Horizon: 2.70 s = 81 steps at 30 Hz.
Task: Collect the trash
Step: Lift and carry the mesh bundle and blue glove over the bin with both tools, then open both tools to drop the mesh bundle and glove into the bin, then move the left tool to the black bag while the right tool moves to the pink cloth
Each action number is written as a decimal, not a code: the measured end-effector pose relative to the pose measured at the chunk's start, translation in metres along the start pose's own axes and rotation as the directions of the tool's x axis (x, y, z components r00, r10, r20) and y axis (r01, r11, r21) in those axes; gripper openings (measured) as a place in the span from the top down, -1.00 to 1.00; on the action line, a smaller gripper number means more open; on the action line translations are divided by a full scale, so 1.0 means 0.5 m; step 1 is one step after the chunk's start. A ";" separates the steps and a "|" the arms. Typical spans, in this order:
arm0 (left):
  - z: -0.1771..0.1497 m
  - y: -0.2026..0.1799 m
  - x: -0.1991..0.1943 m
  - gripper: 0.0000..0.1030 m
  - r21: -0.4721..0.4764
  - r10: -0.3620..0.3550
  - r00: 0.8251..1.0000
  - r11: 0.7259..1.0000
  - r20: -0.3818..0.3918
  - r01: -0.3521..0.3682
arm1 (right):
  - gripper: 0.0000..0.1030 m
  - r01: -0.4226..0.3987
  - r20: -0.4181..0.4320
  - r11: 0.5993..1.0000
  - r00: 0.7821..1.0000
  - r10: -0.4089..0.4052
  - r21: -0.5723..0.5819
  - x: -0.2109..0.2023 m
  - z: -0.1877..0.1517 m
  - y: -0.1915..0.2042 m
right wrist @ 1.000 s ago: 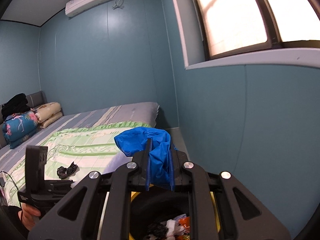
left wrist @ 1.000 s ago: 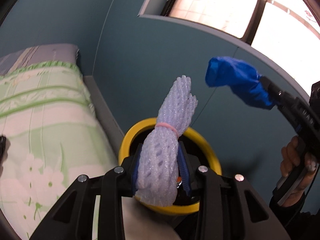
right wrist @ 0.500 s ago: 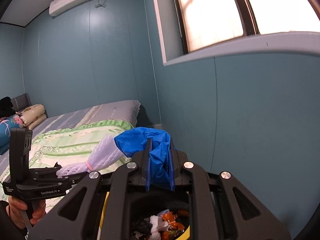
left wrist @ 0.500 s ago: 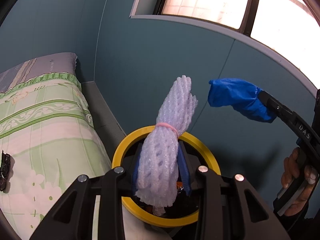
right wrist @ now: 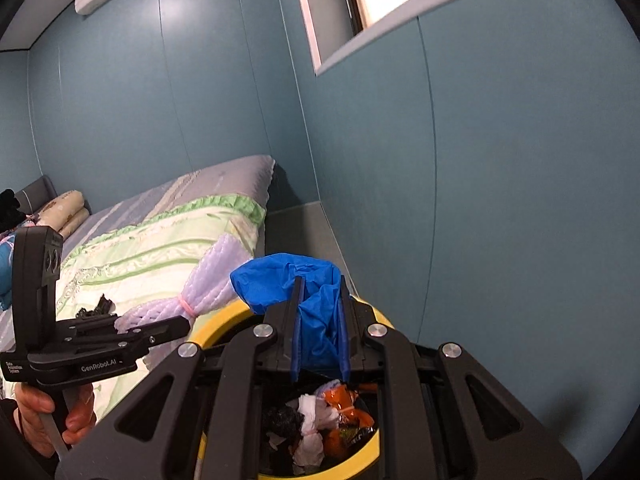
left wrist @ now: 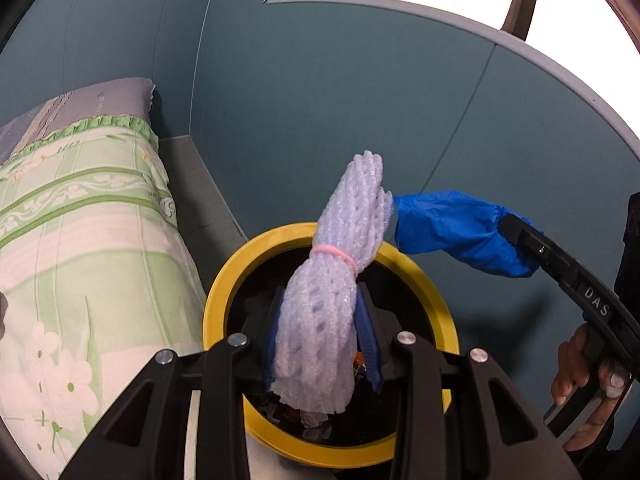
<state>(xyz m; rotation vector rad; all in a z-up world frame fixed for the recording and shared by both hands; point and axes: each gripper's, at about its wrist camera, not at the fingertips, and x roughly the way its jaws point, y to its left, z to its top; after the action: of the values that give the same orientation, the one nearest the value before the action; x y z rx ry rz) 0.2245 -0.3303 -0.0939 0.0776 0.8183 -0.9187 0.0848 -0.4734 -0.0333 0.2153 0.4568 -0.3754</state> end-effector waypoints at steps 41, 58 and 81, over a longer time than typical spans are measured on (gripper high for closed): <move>0.010 0.091 -0.050 -0.77 -0.107 0.088 0.995 0.991 0.054 -0.081 | 0.02 -0.053 -0.011 0.999 0.999 0.053 0.000 0.005 -0.007 0.013; 0.009 0.307 -0.307 -0.84 -0.231 0.281 0.940 0.944 0.196 -0.234 | -0.48 -0.240 0.065 0.961 0.966 0.250 -0.136 -0.050 0.019 0.192; -0.110 0.588 -0.455 -0.84 -0.419 0.461 0.877 0.829 0.135 -0.371 | -0.63 -0.537 -0.140 0.765 0.840 0.524 -0.356 -0.024 -0.085 0.541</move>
<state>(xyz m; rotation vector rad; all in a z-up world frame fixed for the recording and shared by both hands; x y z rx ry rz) 0.3308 0.0288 -0.0629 -0.1840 0.7094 -0.3287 0.1660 -0.2118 -0.0327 -0.0383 0.4701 0.2846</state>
